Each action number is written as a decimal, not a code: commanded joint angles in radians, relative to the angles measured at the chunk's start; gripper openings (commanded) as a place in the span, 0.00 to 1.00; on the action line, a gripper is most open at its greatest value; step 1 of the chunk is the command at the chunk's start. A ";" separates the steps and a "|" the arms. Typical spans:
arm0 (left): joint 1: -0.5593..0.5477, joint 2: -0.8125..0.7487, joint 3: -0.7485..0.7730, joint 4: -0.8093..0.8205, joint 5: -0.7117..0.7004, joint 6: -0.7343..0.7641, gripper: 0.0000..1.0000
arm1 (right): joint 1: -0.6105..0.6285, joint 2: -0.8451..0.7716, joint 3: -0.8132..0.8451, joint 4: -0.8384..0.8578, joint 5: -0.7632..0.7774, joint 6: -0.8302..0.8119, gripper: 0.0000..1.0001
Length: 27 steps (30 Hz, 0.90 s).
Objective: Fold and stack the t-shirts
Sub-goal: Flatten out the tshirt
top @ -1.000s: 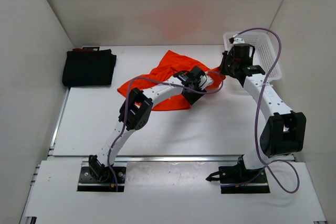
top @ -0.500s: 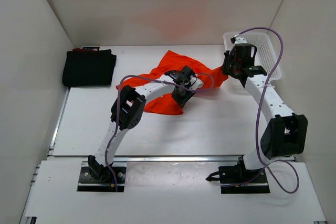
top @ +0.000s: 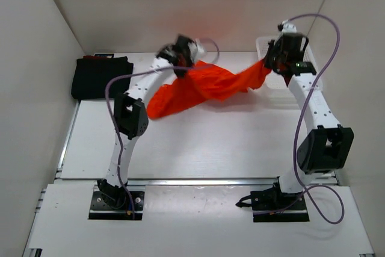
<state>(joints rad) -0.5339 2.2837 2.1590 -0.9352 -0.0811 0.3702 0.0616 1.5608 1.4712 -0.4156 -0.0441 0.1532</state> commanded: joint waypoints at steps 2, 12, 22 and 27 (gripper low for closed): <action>0.132 -0.041 0.570 0.042 -0.285 0.266 0.00 | 0.010 0.015 0.274 0.092 0.039 -0.044 0.00; 0.022 -0.871 -0.807 0.381 -0.305 0.351 0.00 | 0.191 -0.519 -0.351 -0.068 0.159 -0.003 0.00; 0.116 -1.190 -1.359 0.074 -0.161 0.208 0.00 | 0.385 -0.765 -0.768 -0.347 -0.046 0.313 0.00; 0.146 -1.006 -1.253 0.231 -0.184 0.226 0.00 | 0.099 -0.575 -0.703 -0.086 -0.227 0.168 0.00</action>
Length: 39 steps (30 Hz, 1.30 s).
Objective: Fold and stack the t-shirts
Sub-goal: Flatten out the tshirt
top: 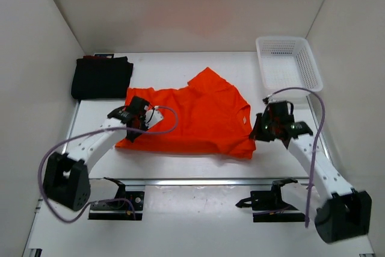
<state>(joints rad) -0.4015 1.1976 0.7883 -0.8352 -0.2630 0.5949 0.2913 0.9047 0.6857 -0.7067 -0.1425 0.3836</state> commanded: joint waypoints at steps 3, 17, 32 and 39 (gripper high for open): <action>0.044 0.366 0.465 0.188 -0.070 0.014 0.00 | -0.159 0.432 0.424 0.221 -0.047 -0.197 0.00; 0.000 0.493 1.074 0.482 -0.179 0.061 0.00 | -0.092 0.493 1.077 0.229 0.343 -0.347 0.00; -0.079 0.008 0.078 0.337 -0.142 0.039 0.00 | 0.195 -0.068 0.157 -0.005 0.377 -0.028 0.00; -0.091 -0.088 -0.133 0.245 -0.075 0.025 0.00 | 0.230 -0.090 0.002 -0.011 0.204 0.037 0.00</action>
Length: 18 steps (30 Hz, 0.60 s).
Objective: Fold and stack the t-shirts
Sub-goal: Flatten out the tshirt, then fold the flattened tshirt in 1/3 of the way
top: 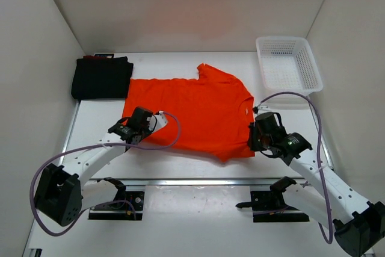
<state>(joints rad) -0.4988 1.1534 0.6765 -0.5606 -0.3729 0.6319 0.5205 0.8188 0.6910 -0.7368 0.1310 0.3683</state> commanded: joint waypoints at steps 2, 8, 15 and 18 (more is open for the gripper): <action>0.014 -0.044 -0.037 -0.039 0.032 -0.009 0.01 | -0.025 0.009 0.001 0.043 -0.103 0.017 0.00; 0.075 -0.011 -0.014 -0.036 0.036 -0.015 0.00 | -0.112 0.114 0.068 0.160 -0.166 -0.112 0.00; 0.129 0.153 0.087 0.088 -0.055 -0.012 0.02 | -0.256 0.334 0.139 0.361 -0.248 -0.201 0.00; 0.132 0.245 0.158 0.096 -0.061 0.003 0.04 | -0.270 0.429 0.194 0.393 -0.249 -0.236 0.00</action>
<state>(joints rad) -0.3756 1.3537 0.7586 -0.5198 -0.3882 0.6216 0.2672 1.1969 0.8158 -0.4576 -0.0986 0.1997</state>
